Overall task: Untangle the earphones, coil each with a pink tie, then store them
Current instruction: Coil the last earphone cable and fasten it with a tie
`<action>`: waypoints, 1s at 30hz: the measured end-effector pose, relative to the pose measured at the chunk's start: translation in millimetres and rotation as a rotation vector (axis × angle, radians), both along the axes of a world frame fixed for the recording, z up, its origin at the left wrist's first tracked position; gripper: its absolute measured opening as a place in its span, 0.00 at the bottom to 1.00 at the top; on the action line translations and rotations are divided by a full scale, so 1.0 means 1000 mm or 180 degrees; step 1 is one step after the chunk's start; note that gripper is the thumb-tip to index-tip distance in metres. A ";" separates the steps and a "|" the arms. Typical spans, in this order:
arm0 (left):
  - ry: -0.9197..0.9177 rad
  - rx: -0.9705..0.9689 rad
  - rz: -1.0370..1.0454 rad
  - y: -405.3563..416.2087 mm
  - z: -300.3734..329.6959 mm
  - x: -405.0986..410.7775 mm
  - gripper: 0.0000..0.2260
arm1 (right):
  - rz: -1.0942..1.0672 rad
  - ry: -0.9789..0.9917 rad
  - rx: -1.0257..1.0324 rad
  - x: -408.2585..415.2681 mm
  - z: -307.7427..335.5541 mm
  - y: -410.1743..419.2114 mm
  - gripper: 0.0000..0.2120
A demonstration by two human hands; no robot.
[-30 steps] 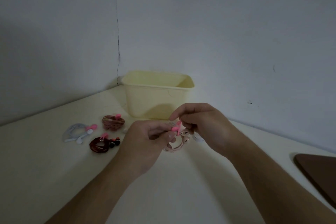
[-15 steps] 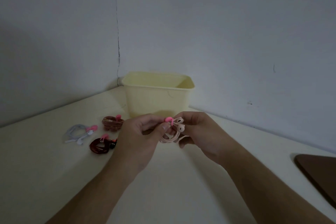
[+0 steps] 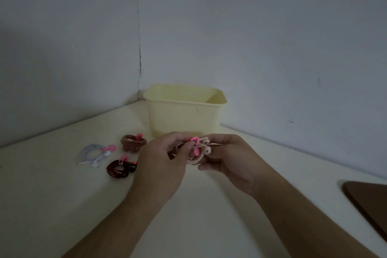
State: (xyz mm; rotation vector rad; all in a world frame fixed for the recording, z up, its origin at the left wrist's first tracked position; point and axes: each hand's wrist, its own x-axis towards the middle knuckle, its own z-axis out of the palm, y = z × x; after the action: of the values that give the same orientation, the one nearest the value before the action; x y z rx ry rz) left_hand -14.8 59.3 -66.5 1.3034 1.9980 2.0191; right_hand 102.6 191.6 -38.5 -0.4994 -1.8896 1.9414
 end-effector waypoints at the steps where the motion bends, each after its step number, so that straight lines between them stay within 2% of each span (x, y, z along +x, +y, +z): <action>1: 0.0033 -0.0025 0.0042 0.000 0.001 0.000 0.09 | 0.0013 -0.0011 0.0013 0.000 0.001 0.001 0.10; 5: 0.0192 -0.0083 0.0226 -0.001 0.002 0.001 0.12 | 0.0025 -0.0010 0.0005 -0.002 0.002 0.002 0.26; 7: 0.0248 -0.0099 0.0273 -0.002 0.003 0.001 0.14 | 0.0017 0.0005 0.0163 -0.003 0.001 0.000 0.27; 11: 0.0224 -0.0143 0.0309 -0.002 0.004 0.000 0.14 | -0.0130 -0.0035 0.0699 -0.004 0.002 -0.011 0.23; 16: 0.0137 -0.0175 0.0203 -0.001 0.001 -0.001 0.10 | -0.0587 -0.0068 0.1275 -0.009 0.001 -0.018 0.15; 21: -0.0127 -0.0127 0.0145 0.002 -0.002 -0.007 0.06 | -0.0911 -0.0139 0.2646 -0.010 -0.002 -0.022 0.12; 27: -0.0312 -0.0197 0.0003 0.004 -0.003 -0.008 0.10 | -0.0968 0.0056 0.2967 -0.011 -0.005 -0.016 0.10; 30: -0.0426 -0.0201 -0.0052 0.003 -0.002 -0.007 0.11 | -0.0998 0.0223 0.3376 -0.010 -0.008 -0.015 0.09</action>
State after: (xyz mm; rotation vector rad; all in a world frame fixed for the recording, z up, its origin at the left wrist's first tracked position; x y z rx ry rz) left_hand -22.0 62.3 -68.4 1.1367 1.9683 1.9623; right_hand 92.7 176.1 -46.1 -0.3366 -2.2690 0.5787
